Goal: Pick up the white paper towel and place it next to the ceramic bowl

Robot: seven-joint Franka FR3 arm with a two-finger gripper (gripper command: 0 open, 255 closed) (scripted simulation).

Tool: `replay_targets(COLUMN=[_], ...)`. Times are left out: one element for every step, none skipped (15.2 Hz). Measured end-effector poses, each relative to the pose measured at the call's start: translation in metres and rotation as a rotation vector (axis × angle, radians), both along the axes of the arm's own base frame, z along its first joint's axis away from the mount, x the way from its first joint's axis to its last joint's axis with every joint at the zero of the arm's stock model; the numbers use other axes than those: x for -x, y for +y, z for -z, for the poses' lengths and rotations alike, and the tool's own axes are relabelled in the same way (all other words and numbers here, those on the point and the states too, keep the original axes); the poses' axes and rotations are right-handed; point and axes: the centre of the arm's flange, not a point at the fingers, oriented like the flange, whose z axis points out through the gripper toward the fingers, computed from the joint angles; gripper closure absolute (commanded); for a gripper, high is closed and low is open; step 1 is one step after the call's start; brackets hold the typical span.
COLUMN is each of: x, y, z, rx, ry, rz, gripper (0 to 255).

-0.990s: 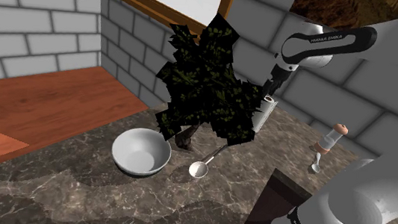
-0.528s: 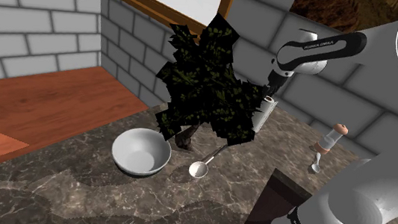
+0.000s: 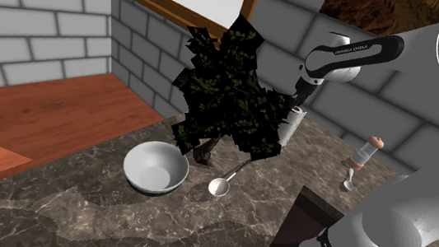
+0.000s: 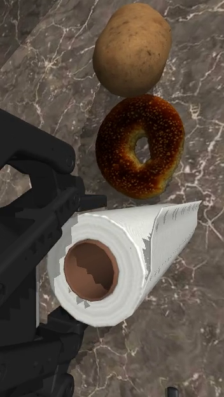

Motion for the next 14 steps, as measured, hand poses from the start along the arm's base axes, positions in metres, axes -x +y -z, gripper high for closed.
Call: replay_targets(x=[0.0,0.0,0.0,0.0,0.0,0.0,0.0,0.0,0.0,0.0,0.001,0.0,-0.001,-0.001], y=[0.0,0.0,0.0,0.0,0.0,0.0,0.0,0.0,0.0,0.0,0.001,0.0,-0.001,0.0], z=[0.0,0.0,0.0,0.0,0.0,0.0,0.0,-0.002,-0.006,-0.01,-0.016,-0.021,-0.026,-0.031], rx=[0.0,0.0,0.0,0.0,0.0,0.0,0.0,0.0,0.0,0.0,0.0,0.0,0.0,0.0], ry=[0.0,0.0,0.0,0.0,0.0,0.0,0.0,0.001,0.001,0.001,0.001,0.001,0.001,0.001], rz=[0.0,0.0,0.0,0.0,0.0,0.0,0.0,0.0,0.0,0.0,0.001,0.0,0.001,0.001], gripper=[255,255,255,255,255,255,255,255,255,255,255,255,255,255])
